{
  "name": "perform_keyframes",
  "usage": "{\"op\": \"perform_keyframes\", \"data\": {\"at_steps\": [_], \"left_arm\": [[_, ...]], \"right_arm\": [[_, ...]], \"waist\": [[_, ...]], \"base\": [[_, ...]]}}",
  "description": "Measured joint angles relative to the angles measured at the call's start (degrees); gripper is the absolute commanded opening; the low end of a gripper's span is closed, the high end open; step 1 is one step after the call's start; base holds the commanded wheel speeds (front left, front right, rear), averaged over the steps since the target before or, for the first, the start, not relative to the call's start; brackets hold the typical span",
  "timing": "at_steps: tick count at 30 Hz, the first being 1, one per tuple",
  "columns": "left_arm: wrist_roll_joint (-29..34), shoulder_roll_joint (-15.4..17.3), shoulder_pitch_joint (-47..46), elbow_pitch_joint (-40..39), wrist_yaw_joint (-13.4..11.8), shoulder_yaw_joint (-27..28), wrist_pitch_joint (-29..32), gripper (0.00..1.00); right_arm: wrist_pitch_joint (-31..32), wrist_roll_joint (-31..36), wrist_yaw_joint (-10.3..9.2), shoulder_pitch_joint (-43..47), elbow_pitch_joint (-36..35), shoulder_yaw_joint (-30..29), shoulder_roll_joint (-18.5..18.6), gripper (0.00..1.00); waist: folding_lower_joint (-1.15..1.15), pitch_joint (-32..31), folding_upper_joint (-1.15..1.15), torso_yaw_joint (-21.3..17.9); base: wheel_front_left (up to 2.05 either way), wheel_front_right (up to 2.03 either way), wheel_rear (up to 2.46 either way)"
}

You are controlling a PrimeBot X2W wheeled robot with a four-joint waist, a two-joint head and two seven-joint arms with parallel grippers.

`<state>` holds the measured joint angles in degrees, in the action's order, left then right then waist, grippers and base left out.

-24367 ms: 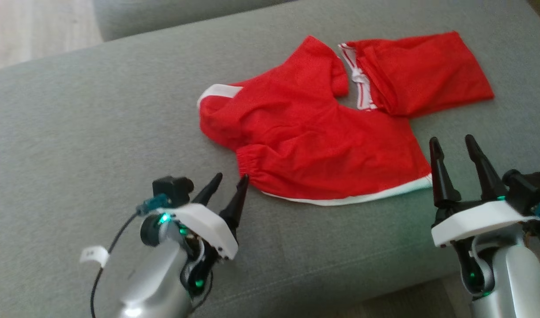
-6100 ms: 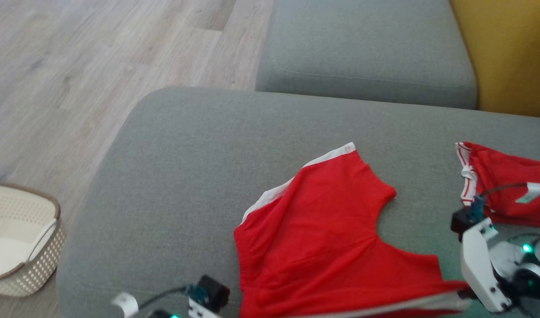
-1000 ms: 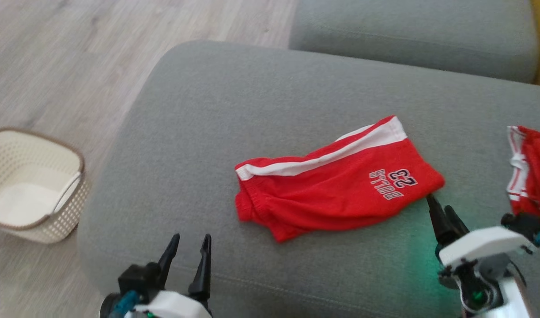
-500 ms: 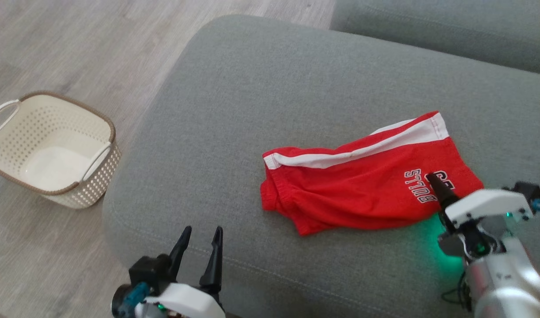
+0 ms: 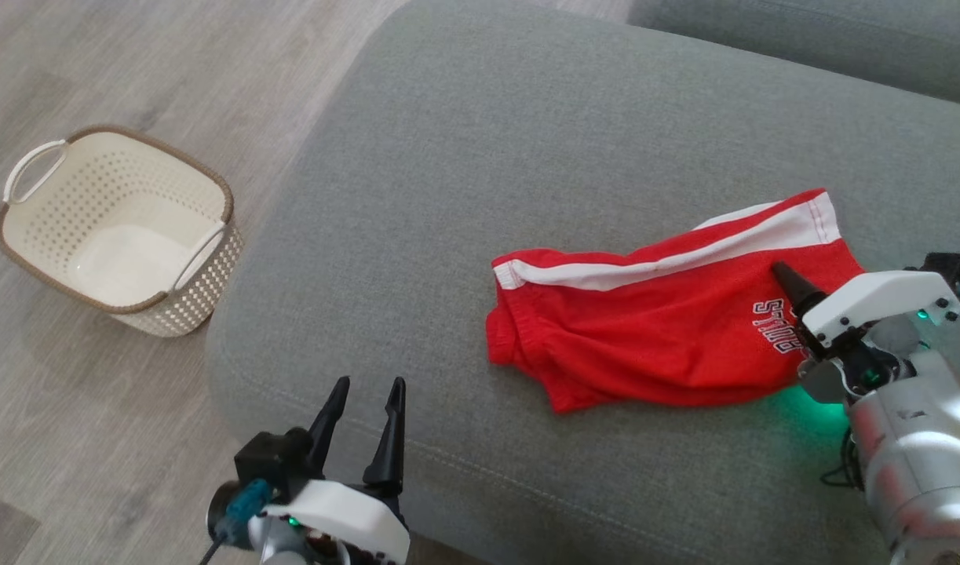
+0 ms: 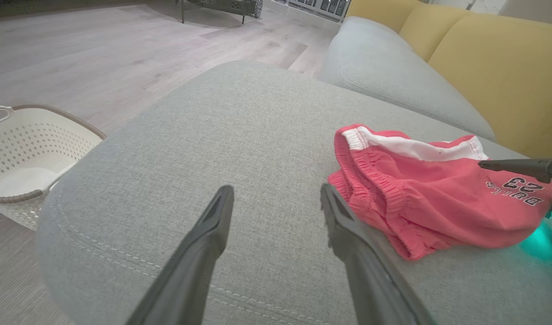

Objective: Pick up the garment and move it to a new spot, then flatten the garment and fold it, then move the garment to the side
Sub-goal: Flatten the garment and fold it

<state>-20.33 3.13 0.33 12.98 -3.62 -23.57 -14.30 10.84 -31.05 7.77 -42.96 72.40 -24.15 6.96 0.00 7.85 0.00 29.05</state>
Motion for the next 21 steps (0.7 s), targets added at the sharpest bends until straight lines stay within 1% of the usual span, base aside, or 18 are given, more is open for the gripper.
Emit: {"op": "perform_keyframes", "data": {"at_steps": [1, 2, 3, 4, 11, 18, 21], "left_arm": [[0.0, 0.0, 0.0, 0.0, 0.0, 0.0, 0.0, 1.0], [0.0, 0.0, 0.0, 0.0, 0.0, 0.1, 0.0, 1.0], [0.0, 0.0, 0.0, 0.0, 0.0, 0.1, 0.0, 1.0], [0.0, 0.0, 0.0, 0.0, 0.0, 0.1, 0.0, 1.0], [0.0, 0.0, 0.1, 0.2, 0.0, 0.3, 0.0, 1.0], [0.0, 0.0, 0.7, 0.4, 0.1, 0.7, 0.0, 1.0], [0.1, 0.0, 0.8, 0.5, 0.2, 1.0, 0.0, 1.0]], "right_arm": [[0.0, 0.8, 0.0, 0.0, 0.1, -0.3, 0.0, 1.0], [0.2, 1.4, 0.0, 0.0, 0.1, -0.7, -0.1, 0.89], [0.3, 2.1, 0.0, 0.0, 0.3, -1.0, -0.1, 0.08], [0.2, 2.7, -0.01, 0.1, 0.4, -1.5, -0.1, 0.0], [-3.3, 5.4, -0.24, 1.7, 1.8, -4.3, -1.5, 0.0], [-9.8, 5.2, -0.25, 2.7, 2.7, -6.5, -3.3, 0.0], [-12.3, 3.4, -0.26, 3.3, 2.5, -7.2, -3.4, 0.0]], "waist": [[0.0, -0.2, 0.0, 0.1], [0.0, -0.3, 0.0, 0.2], [0.0, -0.5, 0.0, 0.2], [0.0, -0.7, 0.0, 0.2], [0.0, -2.2, 0.0, -0.1], [0.0, -3.8, 0.0, -1.5], [0.0, -4.5, 0.0, -2.6]], "base": [[0.0, 0.0, 0.0], [0.0, 0.0, 0.0], [0.0, 0.0, 0.0], [0.0, 0.0, 0.0], [0.0, 0.0, 0.0], [0.0, 0.0, 0.0], [0.0, 0.0, 0.0]]}}
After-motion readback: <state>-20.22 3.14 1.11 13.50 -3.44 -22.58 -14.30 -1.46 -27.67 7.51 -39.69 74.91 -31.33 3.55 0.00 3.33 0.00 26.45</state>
